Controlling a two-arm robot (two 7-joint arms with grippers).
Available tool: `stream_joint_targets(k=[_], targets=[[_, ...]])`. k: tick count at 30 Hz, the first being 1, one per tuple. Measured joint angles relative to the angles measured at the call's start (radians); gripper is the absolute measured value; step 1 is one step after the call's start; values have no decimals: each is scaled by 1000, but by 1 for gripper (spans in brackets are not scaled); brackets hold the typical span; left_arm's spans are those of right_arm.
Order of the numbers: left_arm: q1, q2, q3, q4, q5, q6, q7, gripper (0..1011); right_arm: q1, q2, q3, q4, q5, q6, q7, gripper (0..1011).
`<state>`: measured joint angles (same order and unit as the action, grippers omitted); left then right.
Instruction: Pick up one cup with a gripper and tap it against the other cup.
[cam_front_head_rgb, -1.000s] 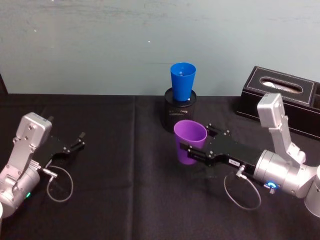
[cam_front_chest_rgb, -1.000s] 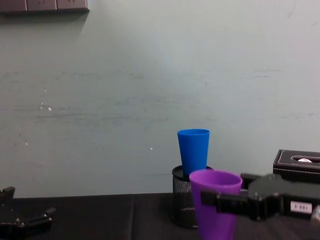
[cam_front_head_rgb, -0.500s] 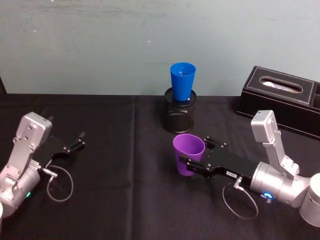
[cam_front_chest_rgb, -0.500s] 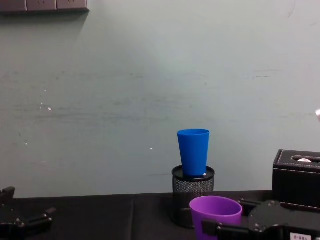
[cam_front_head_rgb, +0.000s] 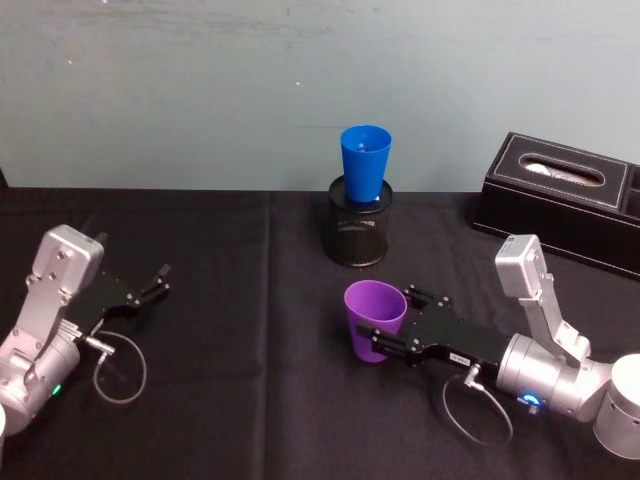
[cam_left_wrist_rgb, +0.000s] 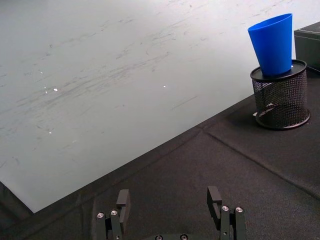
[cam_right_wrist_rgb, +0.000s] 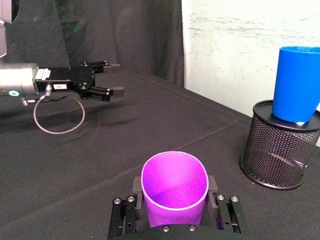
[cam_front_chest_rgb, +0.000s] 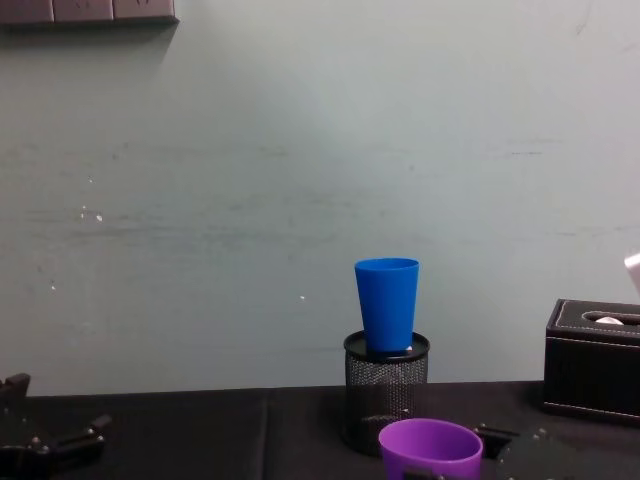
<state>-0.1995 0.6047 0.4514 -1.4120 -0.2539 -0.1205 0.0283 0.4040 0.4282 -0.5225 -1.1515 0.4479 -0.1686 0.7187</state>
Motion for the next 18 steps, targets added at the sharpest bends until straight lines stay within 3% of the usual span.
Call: stream_joint_targets(k=[18], targets=[[0,0,0,0,0,0,0,1011,3,-12,-2,27,-23,-7,4,729]])
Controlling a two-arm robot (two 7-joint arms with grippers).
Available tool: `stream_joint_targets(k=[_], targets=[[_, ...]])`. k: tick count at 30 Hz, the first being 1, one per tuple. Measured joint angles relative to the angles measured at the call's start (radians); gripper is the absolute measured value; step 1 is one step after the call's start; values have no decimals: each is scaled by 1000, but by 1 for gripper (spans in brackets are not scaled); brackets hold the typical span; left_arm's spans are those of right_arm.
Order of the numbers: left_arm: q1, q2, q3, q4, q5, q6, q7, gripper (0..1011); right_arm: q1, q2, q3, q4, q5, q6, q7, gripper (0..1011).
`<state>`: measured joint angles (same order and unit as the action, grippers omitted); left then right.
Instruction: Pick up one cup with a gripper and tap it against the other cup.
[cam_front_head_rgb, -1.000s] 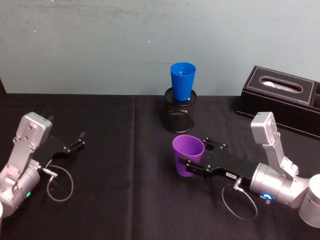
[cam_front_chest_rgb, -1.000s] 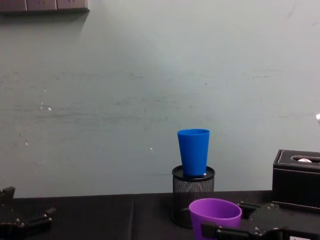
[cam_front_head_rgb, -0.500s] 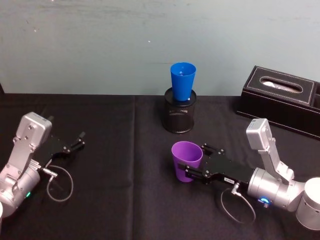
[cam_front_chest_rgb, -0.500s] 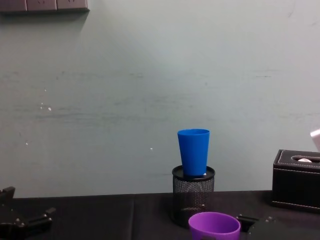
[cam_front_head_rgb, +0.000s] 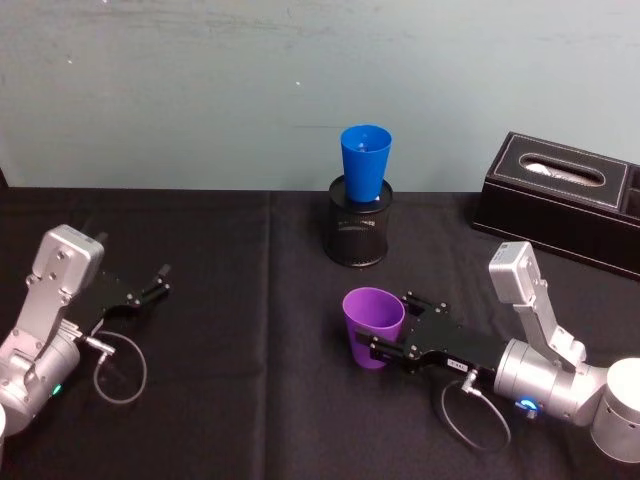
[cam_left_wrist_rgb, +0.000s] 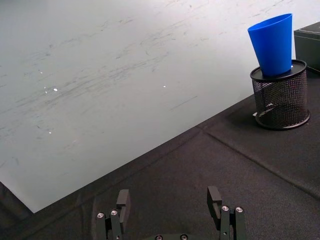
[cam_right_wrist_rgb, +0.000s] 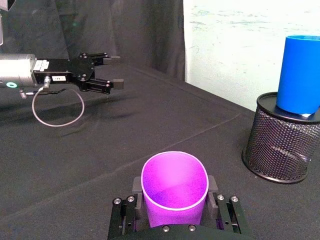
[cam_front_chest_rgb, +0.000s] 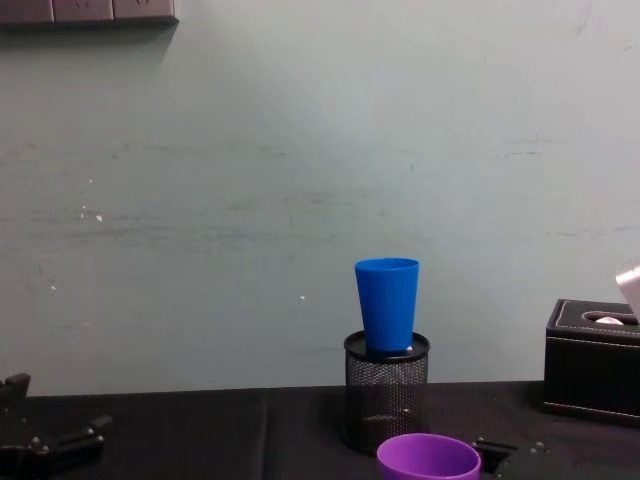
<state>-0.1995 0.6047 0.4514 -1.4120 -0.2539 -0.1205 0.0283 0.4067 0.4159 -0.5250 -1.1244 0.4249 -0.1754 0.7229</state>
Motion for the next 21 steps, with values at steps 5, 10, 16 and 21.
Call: stream_joint_targets(k=[5,10,16,21], targets=[[0,0,0,0,0,0,0,1011,0,0,0,-1,0,1,0,729],[0,0,0,0,0,0,0,1011,0,1,0,-2,0,1,-1,729],[0,0,0,0,0,0,0,1011,-1,1,0,-3,0,1,-1,729],[0,0,0,0,0,0,0,1011,-1,2,0,-4,1,1,-1,729]])
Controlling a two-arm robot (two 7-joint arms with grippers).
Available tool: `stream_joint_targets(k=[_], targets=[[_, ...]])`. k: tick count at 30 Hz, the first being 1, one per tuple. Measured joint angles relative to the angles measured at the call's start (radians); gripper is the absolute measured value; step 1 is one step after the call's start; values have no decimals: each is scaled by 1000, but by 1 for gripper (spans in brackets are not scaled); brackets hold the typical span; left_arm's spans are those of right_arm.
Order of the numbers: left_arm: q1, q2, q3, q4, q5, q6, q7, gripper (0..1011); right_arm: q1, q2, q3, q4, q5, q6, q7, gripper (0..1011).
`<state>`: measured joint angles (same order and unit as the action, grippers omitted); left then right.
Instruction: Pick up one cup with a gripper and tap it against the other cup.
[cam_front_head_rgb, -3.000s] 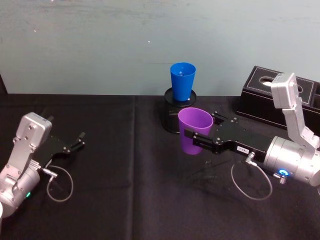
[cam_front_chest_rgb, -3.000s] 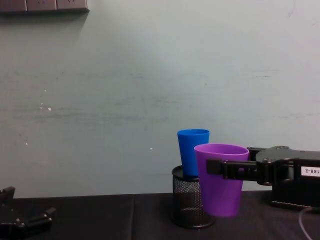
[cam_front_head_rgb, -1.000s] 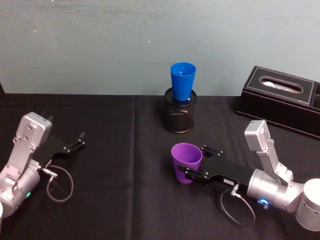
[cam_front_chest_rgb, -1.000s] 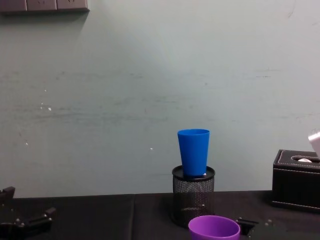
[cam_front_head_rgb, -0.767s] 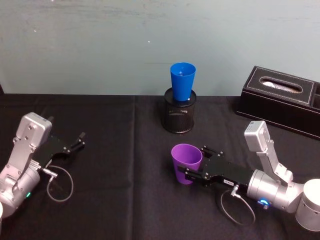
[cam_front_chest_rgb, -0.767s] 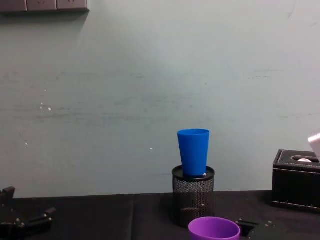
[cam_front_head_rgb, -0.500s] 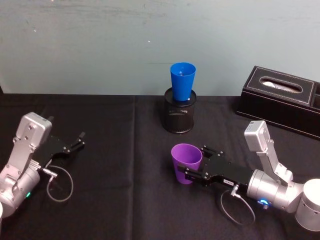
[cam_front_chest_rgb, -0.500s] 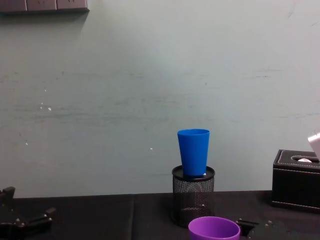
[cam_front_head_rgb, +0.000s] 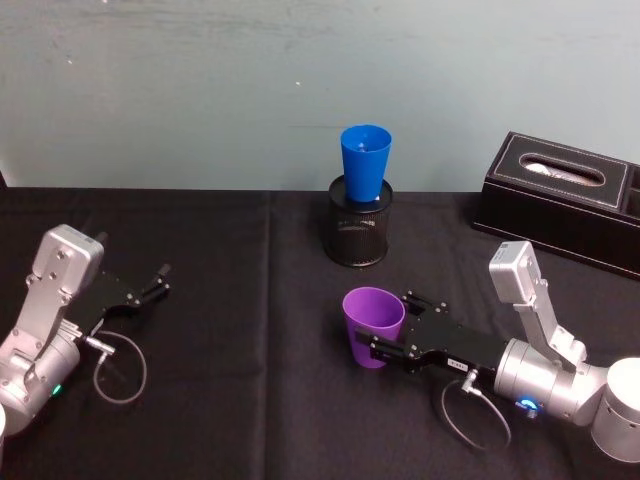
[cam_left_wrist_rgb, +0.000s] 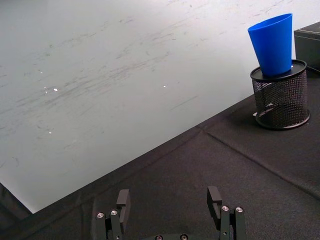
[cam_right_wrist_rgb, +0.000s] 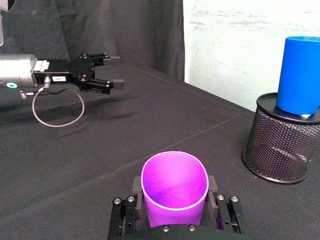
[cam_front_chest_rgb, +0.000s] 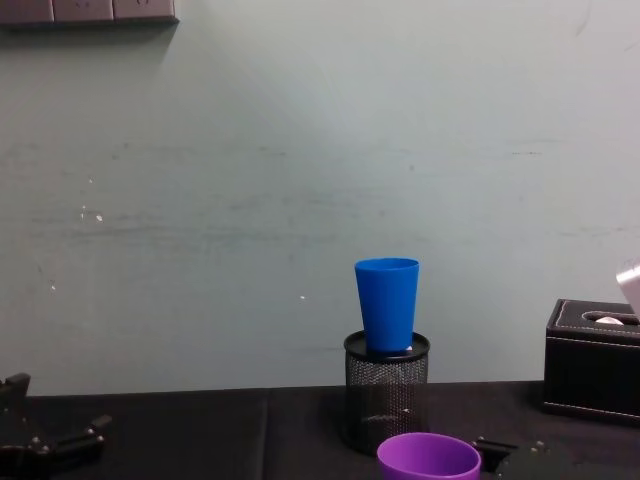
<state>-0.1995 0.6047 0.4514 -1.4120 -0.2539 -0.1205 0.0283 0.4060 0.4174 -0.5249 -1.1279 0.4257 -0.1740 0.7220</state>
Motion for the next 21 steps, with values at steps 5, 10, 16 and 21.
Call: stream_joint_targets(k=[5,10,16,21], targets=[[0,0,0,0,0,0,0,1011,0,0,0,0,0,0,0,729],[0,0,0,0,0,0,0,1011,0,0,0,-1,0,0,-1,729],[0,0,0,0,0,0,0,1011,0,0,0,-1,0,0,-2,729],[0,0,0,0,0,0,0,1012,0,0,0,-1,0,0,-2,729]])
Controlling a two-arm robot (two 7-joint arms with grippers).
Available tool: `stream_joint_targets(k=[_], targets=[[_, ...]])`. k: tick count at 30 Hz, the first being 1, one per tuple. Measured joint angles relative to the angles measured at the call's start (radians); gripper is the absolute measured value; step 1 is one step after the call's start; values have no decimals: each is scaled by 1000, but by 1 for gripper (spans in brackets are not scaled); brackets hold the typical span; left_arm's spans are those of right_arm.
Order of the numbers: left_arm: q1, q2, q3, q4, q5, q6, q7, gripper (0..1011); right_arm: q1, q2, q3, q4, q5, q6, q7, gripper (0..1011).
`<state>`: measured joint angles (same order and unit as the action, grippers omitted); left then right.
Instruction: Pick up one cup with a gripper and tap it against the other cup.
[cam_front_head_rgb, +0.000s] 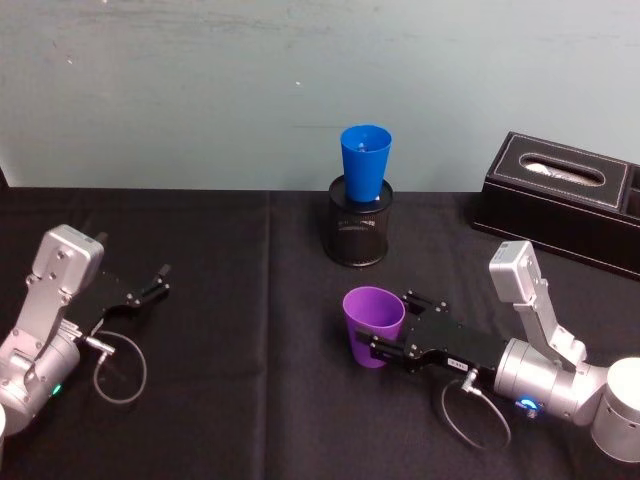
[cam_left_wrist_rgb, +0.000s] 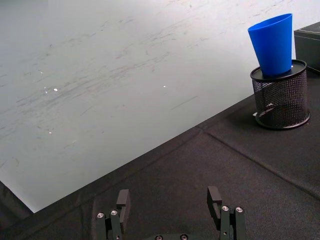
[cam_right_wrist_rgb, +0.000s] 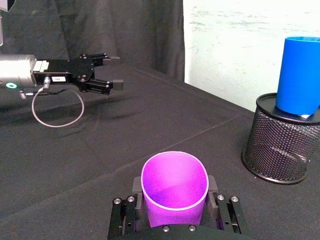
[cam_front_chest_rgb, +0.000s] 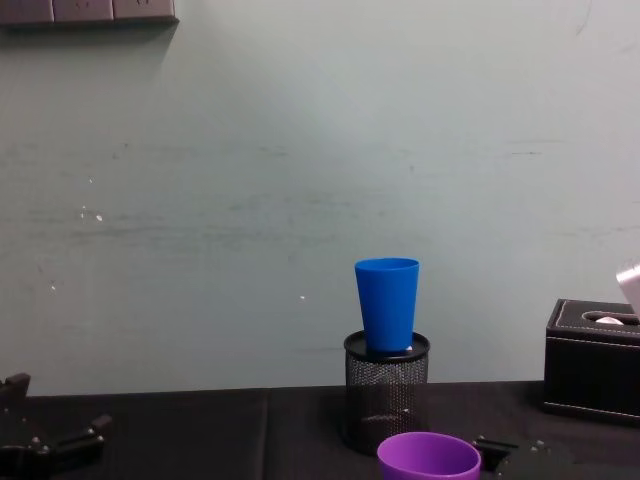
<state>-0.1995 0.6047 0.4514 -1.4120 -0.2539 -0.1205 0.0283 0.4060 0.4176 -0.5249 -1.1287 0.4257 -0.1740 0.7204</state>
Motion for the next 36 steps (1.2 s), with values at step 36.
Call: stream_joint_targets(k=[36], targets=[[0,0,0,0,0,0,0,1011,-25,-7,41,-39,35,-35,-10,1003]])
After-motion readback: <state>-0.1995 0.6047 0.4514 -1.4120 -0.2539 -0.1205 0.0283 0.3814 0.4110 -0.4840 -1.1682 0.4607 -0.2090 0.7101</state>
